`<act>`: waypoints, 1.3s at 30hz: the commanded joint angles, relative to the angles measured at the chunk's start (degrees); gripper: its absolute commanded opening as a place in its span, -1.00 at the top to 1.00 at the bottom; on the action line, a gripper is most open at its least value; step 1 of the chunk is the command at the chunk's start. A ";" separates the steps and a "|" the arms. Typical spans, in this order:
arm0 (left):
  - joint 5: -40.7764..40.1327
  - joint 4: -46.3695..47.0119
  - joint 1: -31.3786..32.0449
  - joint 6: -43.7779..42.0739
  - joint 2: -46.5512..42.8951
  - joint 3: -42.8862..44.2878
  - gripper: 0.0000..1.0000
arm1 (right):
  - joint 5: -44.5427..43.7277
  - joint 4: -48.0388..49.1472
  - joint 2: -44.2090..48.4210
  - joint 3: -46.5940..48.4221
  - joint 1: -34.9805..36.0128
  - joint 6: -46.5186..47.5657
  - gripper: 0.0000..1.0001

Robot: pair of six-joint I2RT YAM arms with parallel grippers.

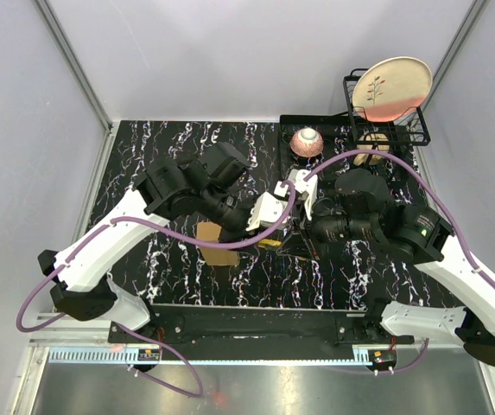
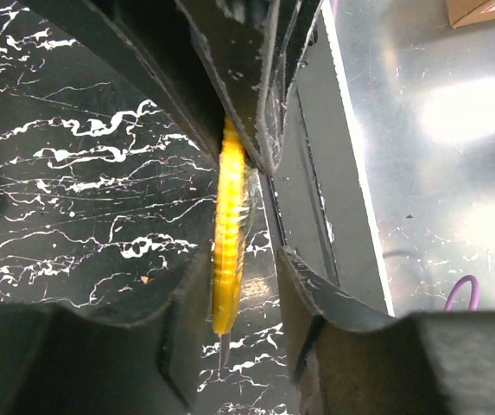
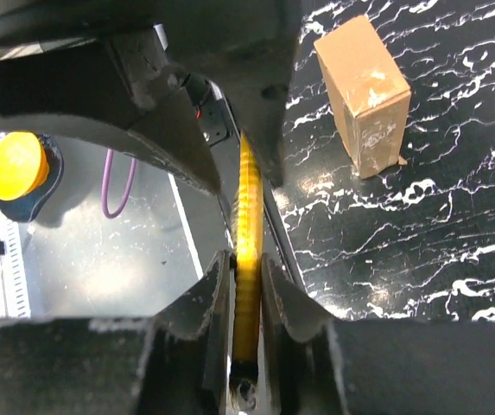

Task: Unpack the express box
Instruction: Adjust the knife.

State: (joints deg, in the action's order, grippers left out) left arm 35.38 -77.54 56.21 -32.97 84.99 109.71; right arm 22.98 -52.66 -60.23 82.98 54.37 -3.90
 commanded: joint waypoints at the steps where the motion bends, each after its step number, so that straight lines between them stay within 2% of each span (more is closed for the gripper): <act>1: -0.13 -11.14 -0.13 1.59 0.53 0.15 0.11 | 0.40 5.21 0.81 3.33 0.30 1.26 1.00; 4: -0.75 -11.14 -0.04 1.86 0.53 0.68 0.07 | 0.48 5.03 0.46 3.42 0.21 1.26 1.00; 6: -0.48 -11.14 -0.04 1.77 0.35 0.42 0.14 | 0.31 5.03 0.46 3.33 0.30 1.35 1.00; 8: -0.48 -11.14 -0.13 1.77 0.35 0.15 0.32 | -0.13 5.03 0.72 3.33 0.30 1.35 1.00; 9: -0.57 -11.14 -0.04 1.77 0.35 -0.11 0.58 | -0.04 4.85 0.72 3.33 0.30 1.35 1.00; 12: -0.83 -11.14 -0.04 1.77 0.35 0.24 0.87 | 0.04 4.24 0.55 3.15 0.30 1.53 1.00; 16: -0.48 -11.14 -0.04 1.60 0.26 0.50 1.00 | -0.48 3.80 0.90 2.98 0.30 1.70 1.00; 18: 0.31 -11.06 -0.13 1.59 0.35 0.42 1.00 | -2.23 4.32 1.42 2.89 0.30 1.53 0.99; 19: 0.66 -11.06 -0.04 1.77 0.35 0.42 1.00 | -3.02 4.85 2.56 2.28 0.30 1.27 0.88; 20: 1.44 -10.97 -0.22 1.86 0.53 0.68 1.00 | -4.95 6.85 3.61 1.67 0.30 1.18 0.31; 21: 1.80 -11.06 -0.13 2.29 1.05 1.03 1.00 | -6.18 8.18 4.67 0.88 0.39 0.57 0.10; 23: 3.46 -11.06 -0.74 3.26 1.58 2.60 1.00 | -11.43 12.12 9.32 -2.63 0.30 -0.40 -0.18; 26: 6.27 -9.04 -2.50 5.63 1.93 5.06 1.00 | -14.45 18.88 16.44 -9.57 0.39 -3.12 -0.47; 29: 8.65 -6.58 -4.08 6.52 2.28 7.87 1.00 | -15.33 24.35 21.72 -15.64 0.39 -4.53 -0.67; 32: 11.20 -4.39 -6.02 6.95 2.02 10.43 1.00 | -14.72 26.82 23.57 -18.20 0.30 -4.62 -0.79; 34: 13.21 -3.94 -6.55 6.87 2.28 11.83 1.00 | -15.42 28.04 23.23 -18.38 0.30 -4.19 -0.99; 39: 18.06 -2.71 -7.07 7.65 3.08 11.75 1.00 | -14.11 31.92 19.64 -16.54 0.30 -2.08 -1.00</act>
State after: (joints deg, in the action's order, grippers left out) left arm 46.02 -78.30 49.50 -26.61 88.07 120.03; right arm 9.45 -27.92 -37.41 64.97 54.41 -7.60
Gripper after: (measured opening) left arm 0.105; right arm 0.994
